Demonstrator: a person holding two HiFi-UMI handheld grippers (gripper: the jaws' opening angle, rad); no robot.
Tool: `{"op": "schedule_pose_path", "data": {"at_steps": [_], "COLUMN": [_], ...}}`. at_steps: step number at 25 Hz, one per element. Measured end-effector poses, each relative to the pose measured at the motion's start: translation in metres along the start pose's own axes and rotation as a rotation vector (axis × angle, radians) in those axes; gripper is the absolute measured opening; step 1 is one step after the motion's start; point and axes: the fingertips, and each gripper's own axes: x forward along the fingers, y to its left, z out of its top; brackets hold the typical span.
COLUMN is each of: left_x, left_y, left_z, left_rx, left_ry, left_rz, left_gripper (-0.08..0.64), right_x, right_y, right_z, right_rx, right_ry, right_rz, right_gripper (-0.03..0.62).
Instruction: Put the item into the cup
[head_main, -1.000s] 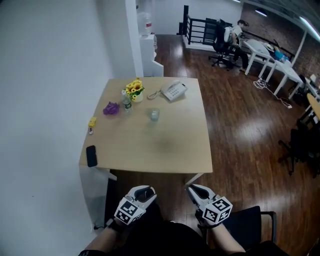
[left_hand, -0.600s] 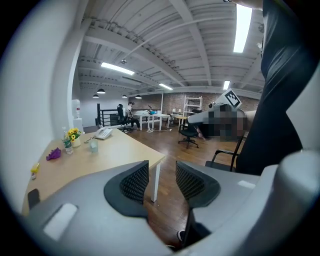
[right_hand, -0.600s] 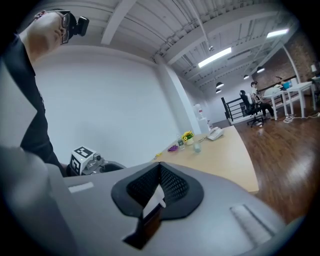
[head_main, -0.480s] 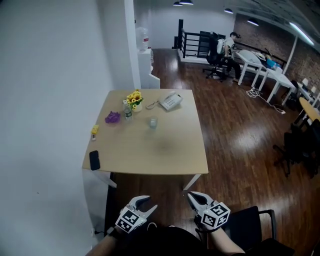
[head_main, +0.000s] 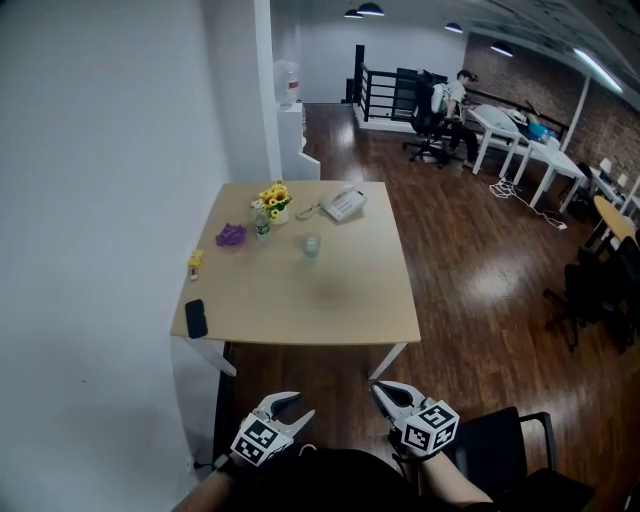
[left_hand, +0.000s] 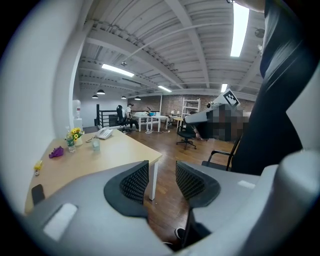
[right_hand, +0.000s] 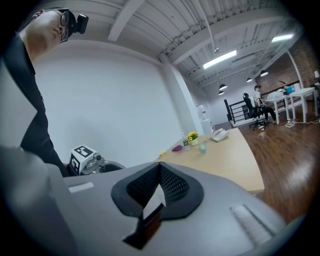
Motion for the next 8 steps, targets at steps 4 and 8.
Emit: {"op": "schedule_pose_path", "data": {"at_steps": [4, 8], "left_x": [-0.006, -0.011], "left_y": [0.0, 0.0], "left_z": [-0.001, 0.002], "left_rx": [0.012, 0.023], "left_ry": [-0.005, -0.023], "left_rz": [0.001, 0.003], "left_gripper": [0.164, 0.164], "right_x": [-0.001, -0.004], "right_y": [0.008, 0.013], "right_z": [-0.002, -0.002], "right_rx": [-0.013, -0.022], "right_ry": [-0.009, -0.009], "right_rz": [0.005, -0.003], "right_gripper": [0.008, 0.008]}}
